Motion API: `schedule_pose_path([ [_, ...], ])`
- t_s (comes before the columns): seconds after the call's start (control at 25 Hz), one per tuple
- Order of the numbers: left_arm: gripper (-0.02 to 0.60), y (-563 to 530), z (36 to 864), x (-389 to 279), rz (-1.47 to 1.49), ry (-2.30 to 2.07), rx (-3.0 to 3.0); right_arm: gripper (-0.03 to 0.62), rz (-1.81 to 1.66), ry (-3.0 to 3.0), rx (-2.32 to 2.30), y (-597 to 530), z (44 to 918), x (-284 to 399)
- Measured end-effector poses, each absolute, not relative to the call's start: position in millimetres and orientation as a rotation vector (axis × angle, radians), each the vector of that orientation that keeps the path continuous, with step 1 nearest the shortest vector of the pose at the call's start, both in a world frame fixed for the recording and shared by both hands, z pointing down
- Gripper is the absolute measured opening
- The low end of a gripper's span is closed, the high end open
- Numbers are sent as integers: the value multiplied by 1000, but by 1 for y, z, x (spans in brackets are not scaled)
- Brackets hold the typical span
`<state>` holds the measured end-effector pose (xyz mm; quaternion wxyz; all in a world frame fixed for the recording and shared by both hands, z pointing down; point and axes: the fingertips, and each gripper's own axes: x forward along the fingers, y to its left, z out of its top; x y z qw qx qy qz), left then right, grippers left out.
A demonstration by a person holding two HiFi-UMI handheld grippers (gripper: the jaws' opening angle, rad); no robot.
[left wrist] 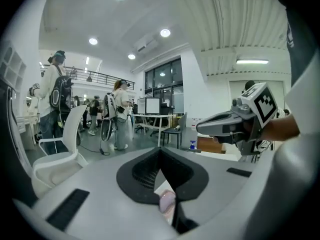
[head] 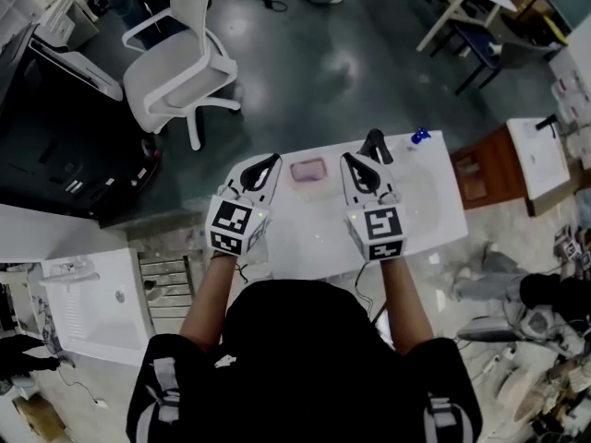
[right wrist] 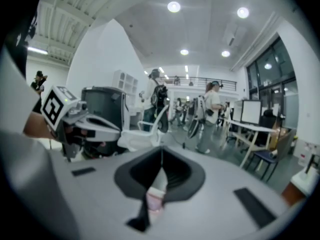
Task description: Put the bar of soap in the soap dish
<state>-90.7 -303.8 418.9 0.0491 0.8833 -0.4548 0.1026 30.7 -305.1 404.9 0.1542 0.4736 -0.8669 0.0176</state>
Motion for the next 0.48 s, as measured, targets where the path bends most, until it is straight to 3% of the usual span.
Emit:
schedule_pose_path([
  [0.48, 25, -287, 336, -106, 128, -1567, 2752, 35, -103, -2568, 1458, -303, 334, 35],
])
